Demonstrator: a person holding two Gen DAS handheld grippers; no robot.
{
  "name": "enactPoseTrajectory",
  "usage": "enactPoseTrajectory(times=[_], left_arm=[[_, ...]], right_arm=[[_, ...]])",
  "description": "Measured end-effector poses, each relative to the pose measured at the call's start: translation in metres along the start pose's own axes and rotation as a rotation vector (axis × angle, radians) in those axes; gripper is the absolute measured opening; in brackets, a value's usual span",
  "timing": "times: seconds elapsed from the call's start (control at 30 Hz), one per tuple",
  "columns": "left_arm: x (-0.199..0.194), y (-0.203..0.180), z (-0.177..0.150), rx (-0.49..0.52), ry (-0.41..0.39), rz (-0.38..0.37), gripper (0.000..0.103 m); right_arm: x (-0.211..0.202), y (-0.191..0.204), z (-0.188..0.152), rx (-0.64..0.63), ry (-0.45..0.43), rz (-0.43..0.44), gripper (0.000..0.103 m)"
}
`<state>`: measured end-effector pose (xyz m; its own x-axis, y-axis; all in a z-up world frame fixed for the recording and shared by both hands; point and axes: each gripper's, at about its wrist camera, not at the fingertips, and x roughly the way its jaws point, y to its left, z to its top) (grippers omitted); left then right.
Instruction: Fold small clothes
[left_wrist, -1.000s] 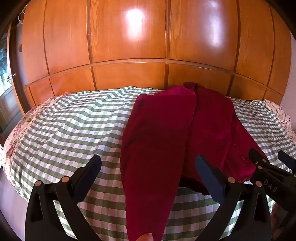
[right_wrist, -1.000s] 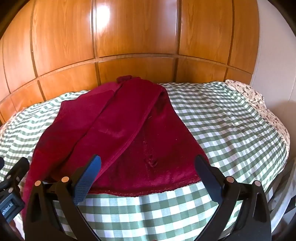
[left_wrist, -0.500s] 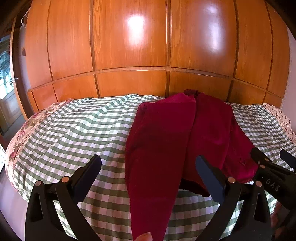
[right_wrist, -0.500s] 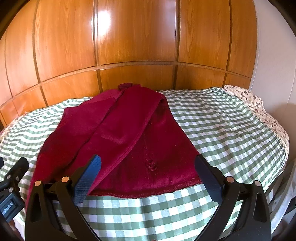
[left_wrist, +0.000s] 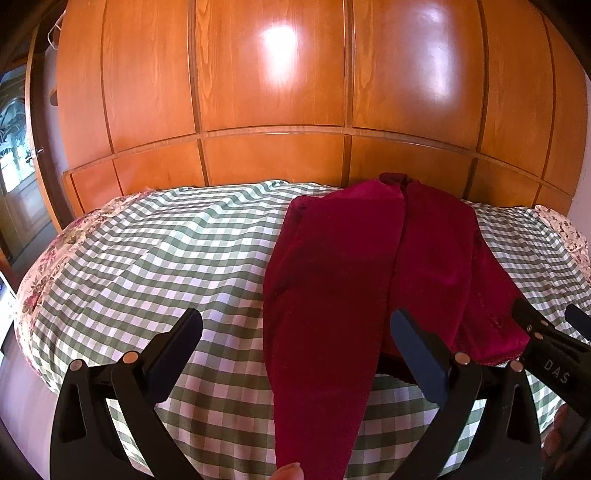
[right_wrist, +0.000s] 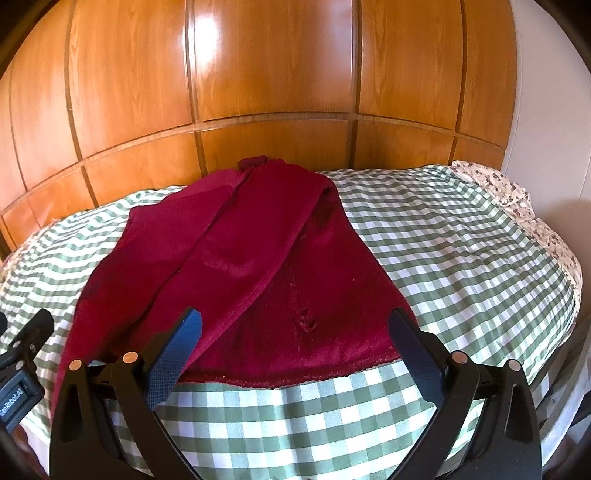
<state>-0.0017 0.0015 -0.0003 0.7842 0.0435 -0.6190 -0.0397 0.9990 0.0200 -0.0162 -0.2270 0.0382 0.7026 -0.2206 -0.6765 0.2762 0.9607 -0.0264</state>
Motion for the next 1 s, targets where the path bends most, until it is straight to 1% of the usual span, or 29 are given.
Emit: enactPoseTrajectory(times=[0.3,0.7,1.0], left_arm=[[0.0007,0.0002,-0.0007,0.008,-0.004,0.001,0.101],[0.0005,0.0006,-0.003,0.017,-0.001,0.003,0.101],[0.0059,0.0041,-0.0051,0.02,0.021,0.003,0.101]], right_arm=[[0.0006,0.0018,-0.0013,-0.002,-0.007,0.008,0.1],[-0.0001,0.0042,-0.0013,0.0,0.005,0.017,0.1],[0.0044,0.0003,-0.0016,0.004,0.026,0.022,0.1]])
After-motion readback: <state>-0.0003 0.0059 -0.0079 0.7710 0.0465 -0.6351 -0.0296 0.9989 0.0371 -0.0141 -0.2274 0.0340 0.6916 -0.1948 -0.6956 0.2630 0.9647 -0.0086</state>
